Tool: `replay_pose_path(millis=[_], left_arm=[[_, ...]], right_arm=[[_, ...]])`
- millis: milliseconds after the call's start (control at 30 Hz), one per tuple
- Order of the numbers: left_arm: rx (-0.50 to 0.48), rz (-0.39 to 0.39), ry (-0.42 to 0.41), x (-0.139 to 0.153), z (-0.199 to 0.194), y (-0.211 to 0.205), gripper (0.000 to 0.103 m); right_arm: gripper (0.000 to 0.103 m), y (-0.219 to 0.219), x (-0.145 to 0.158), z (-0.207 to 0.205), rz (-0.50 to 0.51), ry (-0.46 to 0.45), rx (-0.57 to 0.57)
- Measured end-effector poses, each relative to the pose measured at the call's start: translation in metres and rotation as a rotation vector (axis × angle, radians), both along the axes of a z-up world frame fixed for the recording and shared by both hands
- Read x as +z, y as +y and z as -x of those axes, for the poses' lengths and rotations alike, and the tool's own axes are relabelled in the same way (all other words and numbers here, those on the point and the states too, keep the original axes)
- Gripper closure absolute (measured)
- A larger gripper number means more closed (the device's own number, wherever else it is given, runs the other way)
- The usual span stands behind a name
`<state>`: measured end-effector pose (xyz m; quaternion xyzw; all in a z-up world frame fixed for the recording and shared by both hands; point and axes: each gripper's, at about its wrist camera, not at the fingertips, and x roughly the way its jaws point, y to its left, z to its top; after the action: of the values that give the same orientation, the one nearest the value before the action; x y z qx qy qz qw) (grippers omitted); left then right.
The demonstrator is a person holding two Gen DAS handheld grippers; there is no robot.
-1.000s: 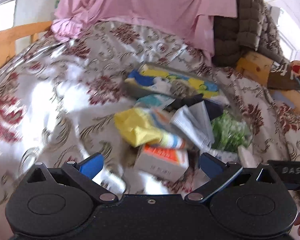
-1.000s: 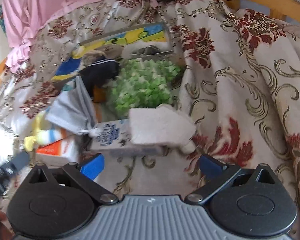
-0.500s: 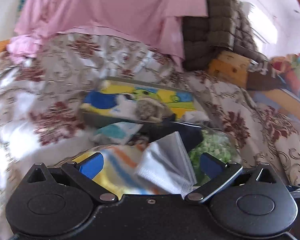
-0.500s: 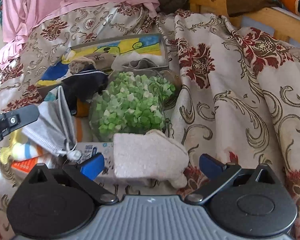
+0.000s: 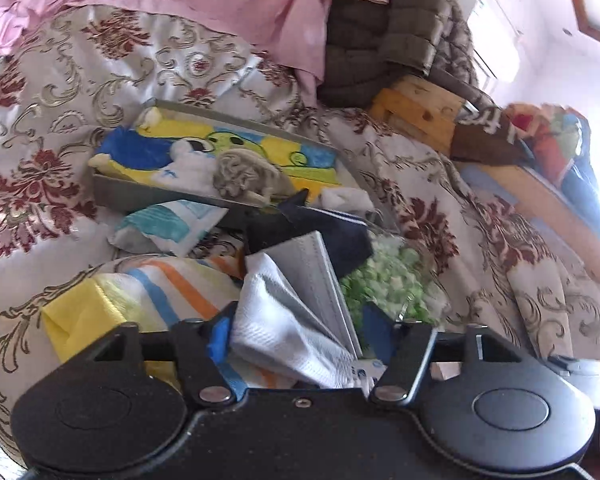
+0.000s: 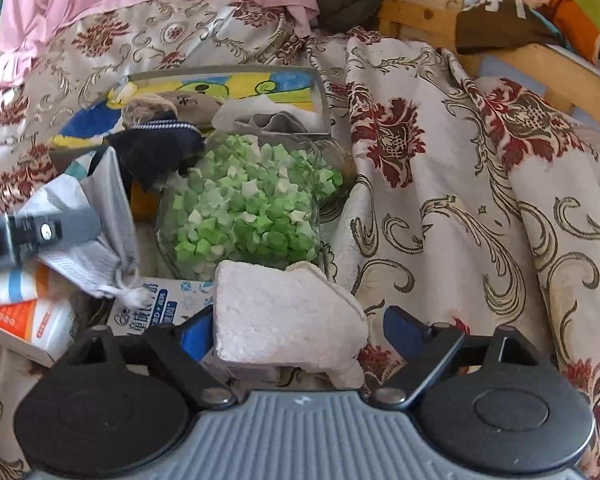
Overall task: Organize soft objects
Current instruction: 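Grasp the grey face mask with the left gripper while the right gripper grasps the white terry cloth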
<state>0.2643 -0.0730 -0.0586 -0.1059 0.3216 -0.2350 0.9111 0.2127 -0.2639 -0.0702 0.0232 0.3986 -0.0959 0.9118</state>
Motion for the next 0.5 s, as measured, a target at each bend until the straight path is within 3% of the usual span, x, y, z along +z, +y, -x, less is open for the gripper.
replay_pose_path(millis=[100,300,433,500], left_arm=[[-0.025,-0.021,-0.013,0.000,0.004,-0.006,0.068],[-0.027,-0.024,-0.042,0.000,0.010,-0.008,0.083],[-0.011,-0.015,-0.026,-0.002,0.008,-0.007,0.084],[0.011,-0.015,-0.024,-0.003,0.007,-0.006,0.077]], right_arm=[[0.023,0.000,0.005,0.004,0.005,-0.022,0.001],[0.036,-0.001,0.017,0.017,0.039,-0.083,-0.039],[0.037,-0.002,0.021,0.019,0.094,-0.113,-0.062],[0.038,0.000,0.019,0.015,0.123,-0.109,-0.056]])
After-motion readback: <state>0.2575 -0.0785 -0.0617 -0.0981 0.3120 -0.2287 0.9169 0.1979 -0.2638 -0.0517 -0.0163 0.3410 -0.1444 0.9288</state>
